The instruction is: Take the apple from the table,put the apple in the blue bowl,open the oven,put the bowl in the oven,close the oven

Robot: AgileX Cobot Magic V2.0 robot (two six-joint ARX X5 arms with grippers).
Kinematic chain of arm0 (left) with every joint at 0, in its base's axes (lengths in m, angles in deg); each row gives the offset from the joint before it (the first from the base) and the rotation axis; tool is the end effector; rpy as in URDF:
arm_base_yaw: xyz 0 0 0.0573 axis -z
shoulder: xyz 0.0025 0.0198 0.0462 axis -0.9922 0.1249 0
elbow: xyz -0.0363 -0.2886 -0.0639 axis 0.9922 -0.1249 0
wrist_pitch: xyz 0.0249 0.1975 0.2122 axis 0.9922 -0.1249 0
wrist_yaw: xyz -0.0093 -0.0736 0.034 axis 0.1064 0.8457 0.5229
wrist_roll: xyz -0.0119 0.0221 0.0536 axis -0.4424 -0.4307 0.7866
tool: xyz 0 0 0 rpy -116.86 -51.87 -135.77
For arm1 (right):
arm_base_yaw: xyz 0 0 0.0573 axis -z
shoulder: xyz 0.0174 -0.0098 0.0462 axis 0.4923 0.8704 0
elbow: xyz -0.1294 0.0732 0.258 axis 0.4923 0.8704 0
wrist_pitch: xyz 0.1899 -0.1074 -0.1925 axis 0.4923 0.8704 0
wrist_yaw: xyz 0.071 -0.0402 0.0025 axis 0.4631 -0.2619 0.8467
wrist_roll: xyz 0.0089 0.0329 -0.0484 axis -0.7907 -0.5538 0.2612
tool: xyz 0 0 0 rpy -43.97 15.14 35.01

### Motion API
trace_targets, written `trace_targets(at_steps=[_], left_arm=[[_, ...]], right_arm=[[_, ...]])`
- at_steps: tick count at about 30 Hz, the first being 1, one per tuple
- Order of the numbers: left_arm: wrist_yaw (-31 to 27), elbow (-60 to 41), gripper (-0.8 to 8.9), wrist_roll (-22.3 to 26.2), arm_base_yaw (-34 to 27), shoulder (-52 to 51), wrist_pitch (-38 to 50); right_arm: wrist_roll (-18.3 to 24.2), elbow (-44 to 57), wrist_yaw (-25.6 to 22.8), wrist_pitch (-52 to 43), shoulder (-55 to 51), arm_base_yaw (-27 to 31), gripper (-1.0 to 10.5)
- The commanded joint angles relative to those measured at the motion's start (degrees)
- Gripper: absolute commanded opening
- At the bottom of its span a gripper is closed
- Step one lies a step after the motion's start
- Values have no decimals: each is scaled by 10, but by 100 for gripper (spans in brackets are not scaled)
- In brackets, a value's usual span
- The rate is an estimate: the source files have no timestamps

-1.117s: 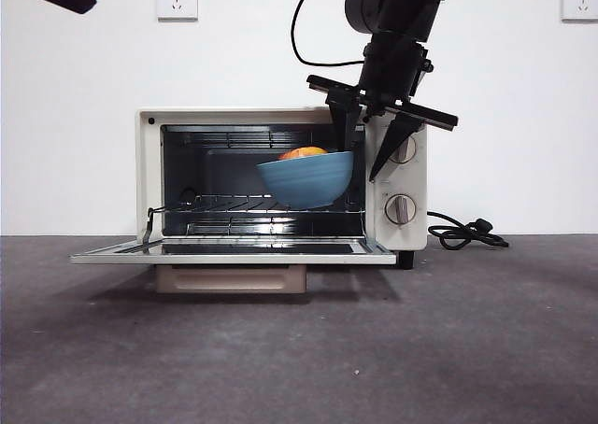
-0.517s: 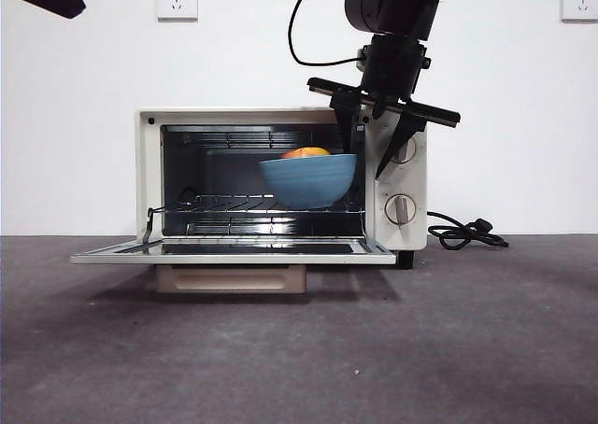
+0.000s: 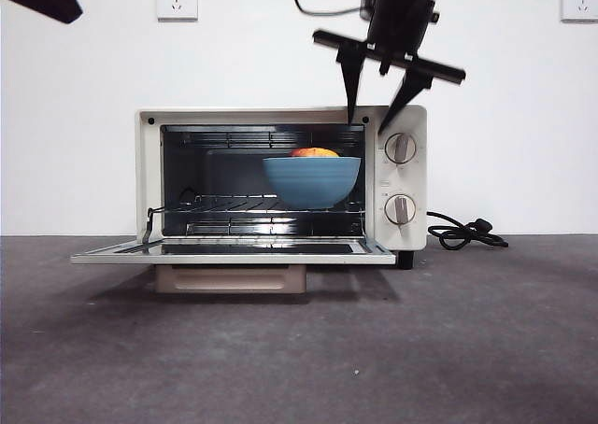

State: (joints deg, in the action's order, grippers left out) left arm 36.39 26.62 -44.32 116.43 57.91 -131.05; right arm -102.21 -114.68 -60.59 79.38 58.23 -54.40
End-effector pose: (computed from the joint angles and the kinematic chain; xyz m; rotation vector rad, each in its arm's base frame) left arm 0.1372 -0.1021 0.3256 -0.0833 0.8076 -0.7011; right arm 0.4558 0.2117 0.3546 0.2608 1.0176 0.1466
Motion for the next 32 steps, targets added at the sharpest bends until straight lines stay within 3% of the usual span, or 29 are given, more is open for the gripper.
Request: trace_targets(at_steps=[1,5,9,14,18,22,32], left_arm=[[-18,-6,-7,13,-1,0,4],[-18,-6,-9,24,-34,6,4],[-10,-6,-9,48,-109,24,4],[78,-6,-9,78,-232,73,18],[172,-7,-9,77,-318,126,54],[189,-7,-9,75,-376,184,78],[242,-8,-9,73,-400,341,144]], right_arm=[[43,-2,0,5,-18,-3,194],[114,-2,-7,40,-58,-8,190],[175,-2,-32,75,-102,-10,189],[223,-2,-35,111,-158,-10,184],[250,-2,-36,137,-196,-10,62],[263,-2,-35,152,-231,-10,56],[277,0,-36,169,-316,-10,-8]])
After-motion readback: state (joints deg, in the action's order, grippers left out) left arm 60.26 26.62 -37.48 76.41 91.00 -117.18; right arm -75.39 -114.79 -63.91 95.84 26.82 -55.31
